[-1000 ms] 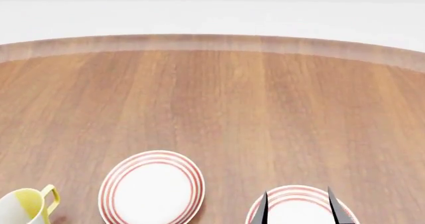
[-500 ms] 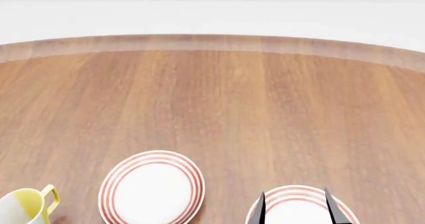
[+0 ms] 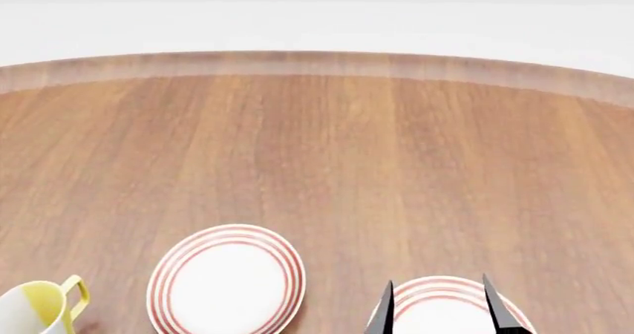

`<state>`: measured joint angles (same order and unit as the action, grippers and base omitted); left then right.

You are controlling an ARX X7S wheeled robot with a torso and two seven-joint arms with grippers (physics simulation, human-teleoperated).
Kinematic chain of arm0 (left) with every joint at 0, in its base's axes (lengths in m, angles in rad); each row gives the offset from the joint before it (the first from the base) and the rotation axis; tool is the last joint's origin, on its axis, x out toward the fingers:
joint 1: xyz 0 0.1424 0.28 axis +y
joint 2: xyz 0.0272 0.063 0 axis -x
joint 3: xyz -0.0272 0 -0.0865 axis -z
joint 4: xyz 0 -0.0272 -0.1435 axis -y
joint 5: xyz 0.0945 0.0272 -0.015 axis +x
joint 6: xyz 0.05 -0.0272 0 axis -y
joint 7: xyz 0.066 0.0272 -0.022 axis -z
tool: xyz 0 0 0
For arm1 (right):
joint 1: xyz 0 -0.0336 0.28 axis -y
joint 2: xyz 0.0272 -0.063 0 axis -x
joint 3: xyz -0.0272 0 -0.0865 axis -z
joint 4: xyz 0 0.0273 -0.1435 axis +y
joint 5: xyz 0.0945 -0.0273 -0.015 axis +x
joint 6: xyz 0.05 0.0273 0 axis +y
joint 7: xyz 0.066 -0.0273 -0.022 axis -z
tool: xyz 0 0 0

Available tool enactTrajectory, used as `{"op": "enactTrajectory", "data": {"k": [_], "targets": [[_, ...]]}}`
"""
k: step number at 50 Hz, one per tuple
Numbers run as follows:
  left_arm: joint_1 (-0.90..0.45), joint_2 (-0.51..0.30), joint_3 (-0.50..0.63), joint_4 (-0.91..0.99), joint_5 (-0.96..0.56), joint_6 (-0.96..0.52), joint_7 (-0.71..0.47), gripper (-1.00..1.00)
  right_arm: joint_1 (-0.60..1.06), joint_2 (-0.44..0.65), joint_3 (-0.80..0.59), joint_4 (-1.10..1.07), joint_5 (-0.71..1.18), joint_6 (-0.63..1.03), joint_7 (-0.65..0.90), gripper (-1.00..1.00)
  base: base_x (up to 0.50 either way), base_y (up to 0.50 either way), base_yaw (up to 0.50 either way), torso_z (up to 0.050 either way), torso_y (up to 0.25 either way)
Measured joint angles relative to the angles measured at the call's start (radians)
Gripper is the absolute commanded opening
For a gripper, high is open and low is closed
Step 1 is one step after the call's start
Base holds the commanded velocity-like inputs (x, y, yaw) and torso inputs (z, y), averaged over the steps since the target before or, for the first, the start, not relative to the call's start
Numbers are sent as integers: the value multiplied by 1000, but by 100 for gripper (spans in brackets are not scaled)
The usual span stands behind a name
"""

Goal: Put the white mug on the left plate.

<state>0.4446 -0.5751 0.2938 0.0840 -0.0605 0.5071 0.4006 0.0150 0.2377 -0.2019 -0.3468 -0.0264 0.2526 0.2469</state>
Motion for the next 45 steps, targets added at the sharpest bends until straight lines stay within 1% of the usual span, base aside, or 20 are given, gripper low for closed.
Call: {"op": "enactTrajectory", "data": {"k": [20,45], "targets": [[-77,31,72,-126,-24,63,80,100,3,8,-8,-27,2,22,12,100,0,0,0,0,0],[-133,75,112,-274,-36,126,112,100,7,16,-17,-45,8,38,25,100,0,0,0,0,0]]}}
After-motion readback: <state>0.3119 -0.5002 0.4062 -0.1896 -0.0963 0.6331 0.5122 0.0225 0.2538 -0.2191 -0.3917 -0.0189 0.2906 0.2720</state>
